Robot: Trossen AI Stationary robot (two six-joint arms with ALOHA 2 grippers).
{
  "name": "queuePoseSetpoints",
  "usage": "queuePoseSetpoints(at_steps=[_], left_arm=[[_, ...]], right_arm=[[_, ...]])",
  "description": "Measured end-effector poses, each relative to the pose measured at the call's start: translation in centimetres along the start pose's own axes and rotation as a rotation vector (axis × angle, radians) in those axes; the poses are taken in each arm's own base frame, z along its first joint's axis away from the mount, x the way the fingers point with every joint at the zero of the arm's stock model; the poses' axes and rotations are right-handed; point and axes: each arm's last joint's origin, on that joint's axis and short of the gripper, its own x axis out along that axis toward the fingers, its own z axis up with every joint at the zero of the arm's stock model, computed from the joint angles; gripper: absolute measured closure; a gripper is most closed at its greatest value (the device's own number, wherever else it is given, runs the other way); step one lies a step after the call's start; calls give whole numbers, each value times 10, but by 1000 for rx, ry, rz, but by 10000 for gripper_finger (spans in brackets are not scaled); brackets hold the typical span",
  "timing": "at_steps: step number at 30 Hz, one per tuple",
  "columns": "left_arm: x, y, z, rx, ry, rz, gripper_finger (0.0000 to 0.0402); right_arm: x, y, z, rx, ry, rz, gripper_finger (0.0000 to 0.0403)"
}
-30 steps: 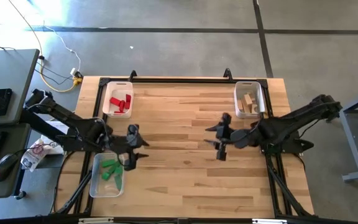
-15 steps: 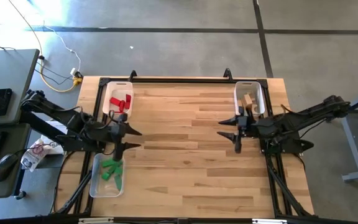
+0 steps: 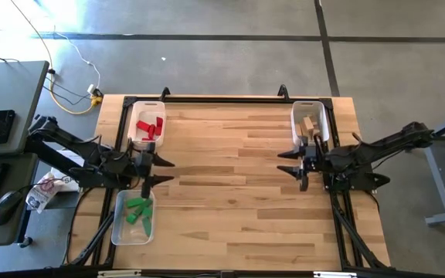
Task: Sort & place blocks by color
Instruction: Return to Home Position
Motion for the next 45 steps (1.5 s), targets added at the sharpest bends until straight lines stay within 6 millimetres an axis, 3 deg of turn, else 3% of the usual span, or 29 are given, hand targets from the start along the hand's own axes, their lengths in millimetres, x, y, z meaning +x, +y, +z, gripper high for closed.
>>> queuePoseSetpoints(at_steps=[11,25,37,45], left_arm=[[7,8,-38,-17,-52,14,197],[8,15,-63,-7,-29,66,197],[8,16,-63,21,-34,79,197],[1,17,-52,51,-140,70,197]], right_arm=[[2,-5,-32,33,40,-15,217],[-3,-30,-90,175,-1,-49,217],[-7,-32,-83,117,-74,-48,217],[-13,-34,-76,77,-152,-98,217]])
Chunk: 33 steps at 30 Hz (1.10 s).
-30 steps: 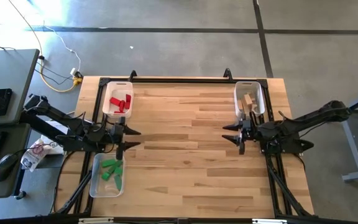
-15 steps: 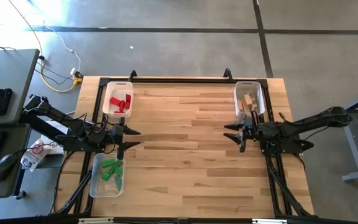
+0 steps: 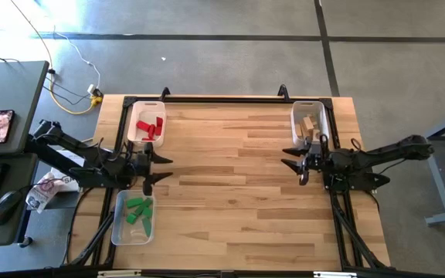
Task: Sort & place blocks by color
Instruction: Return to Home Position
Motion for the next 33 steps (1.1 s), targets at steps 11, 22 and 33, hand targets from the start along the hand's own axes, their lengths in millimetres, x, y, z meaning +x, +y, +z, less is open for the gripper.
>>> queuePoseSetpoints(at_steps=[11,22,33], left_arm=[[-14,1,13,62,-144,-191,197],[-23,-1,10,76,-139,-409,197],[-21,-3,-3,35,-137,-496,197]], right_arm=[[-6,-3,2,2,-16,2,217],[-12,-4,-5,28,54,68,217],[-13,-3,-4,28,57,104,217]])
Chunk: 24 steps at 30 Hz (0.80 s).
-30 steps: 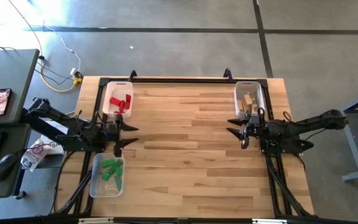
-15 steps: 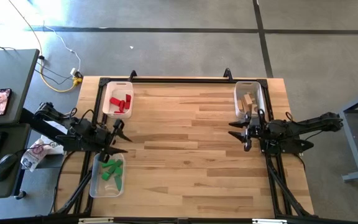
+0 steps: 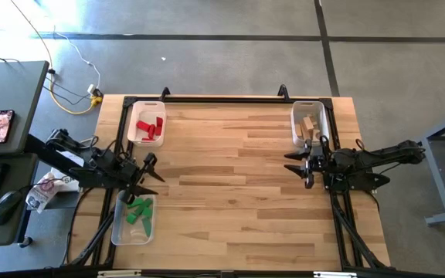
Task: Sort & place blocks by color
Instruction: Return to Home Position
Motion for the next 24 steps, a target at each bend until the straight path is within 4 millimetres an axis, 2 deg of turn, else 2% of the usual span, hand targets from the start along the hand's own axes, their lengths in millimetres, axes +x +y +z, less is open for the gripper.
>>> queuePoseSetpoints(at_steps=[17,24], left_arm=[[1,0,-2,69,11,7,197],[1,0,-2,28,11,7,197]], right_arm=[[0,0,0,1,-3,-17,217],[0,0,0,1,-3,-17,217]])
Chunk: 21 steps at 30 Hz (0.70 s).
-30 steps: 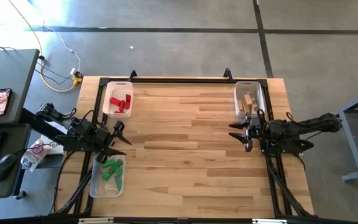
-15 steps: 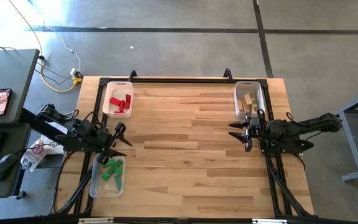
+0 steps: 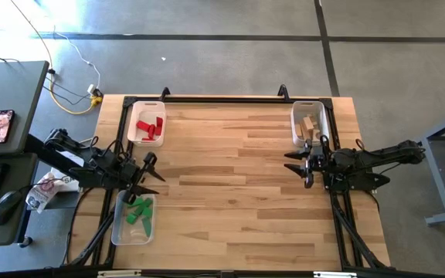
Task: Sort & place blocks by color
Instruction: Return to Home Position
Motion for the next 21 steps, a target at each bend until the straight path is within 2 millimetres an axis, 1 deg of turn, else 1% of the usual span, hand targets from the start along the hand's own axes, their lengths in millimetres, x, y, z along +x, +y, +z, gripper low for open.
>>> queuePoseSetpoints(at_steps=[16,21], left_arm=[[0,0,0,0,-1,0,197],[0,0,0,0,-1,0,197]], right_arm=[[0,0,0,-1,0,0,217],[0,0,0,24,0,0,217]])
